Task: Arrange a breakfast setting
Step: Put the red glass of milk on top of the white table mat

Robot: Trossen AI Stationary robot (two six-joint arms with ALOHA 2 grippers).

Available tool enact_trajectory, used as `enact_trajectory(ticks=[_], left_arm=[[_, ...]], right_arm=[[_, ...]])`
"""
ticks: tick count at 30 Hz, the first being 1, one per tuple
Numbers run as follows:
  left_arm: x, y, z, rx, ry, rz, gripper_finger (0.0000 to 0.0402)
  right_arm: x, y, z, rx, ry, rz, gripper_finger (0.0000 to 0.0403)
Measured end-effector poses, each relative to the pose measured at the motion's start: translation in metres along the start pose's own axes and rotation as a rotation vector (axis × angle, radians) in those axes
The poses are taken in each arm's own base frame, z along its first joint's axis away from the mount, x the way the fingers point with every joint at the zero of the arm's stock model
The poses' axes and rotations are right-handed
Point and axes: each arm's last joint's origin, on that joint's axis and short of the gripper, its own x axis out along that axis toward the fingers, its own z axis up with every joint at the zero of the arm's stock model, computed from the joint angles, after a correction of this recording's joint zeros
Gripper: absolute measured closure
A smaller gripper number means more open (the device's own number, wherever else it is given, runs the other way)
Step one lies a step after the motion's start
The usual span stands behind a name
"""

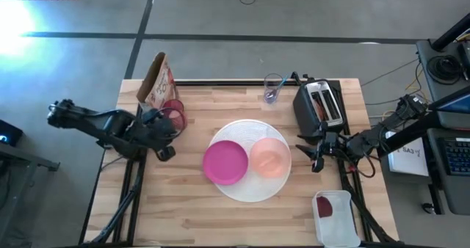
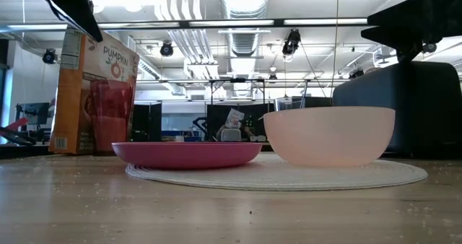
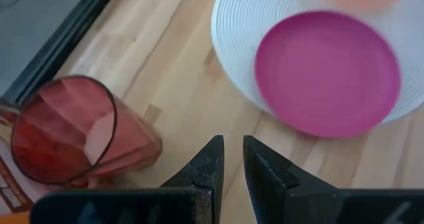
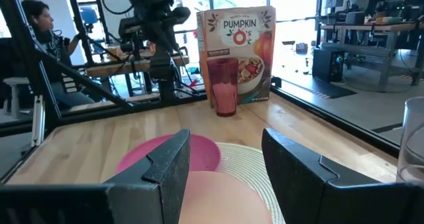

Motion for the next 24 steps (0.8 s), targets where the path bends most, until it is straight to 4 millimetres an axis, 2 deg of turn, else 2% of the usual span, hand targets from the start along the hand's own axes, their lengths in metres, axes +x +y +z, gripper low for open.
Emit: enact_trajectory(ticks=[9,16,20,24], left_arm=[[0.03,0.003,0.006,0.071,0.178,0.144,0.0361],[0.046,0.017,0.016,0.071,0.226,0.214,0.0359],[0.049,0.026,0.021,0.055,0.222,0.22,0.0337],[0.053,0.035,0.025,0.056,0.24,0.203,0.0298]], right_arm=[[0.0,0.0,0.0,0.009,-0.001,0.001,0.0225],[0.0,0.0,0.0,0.009,-0.001,0.001,0.0225],[0.0,0.0,0.0,0.008,0.0,0.001,0.0225],[0.0,0.0,0.0,0.009,0.0,0.001,0.0225]])
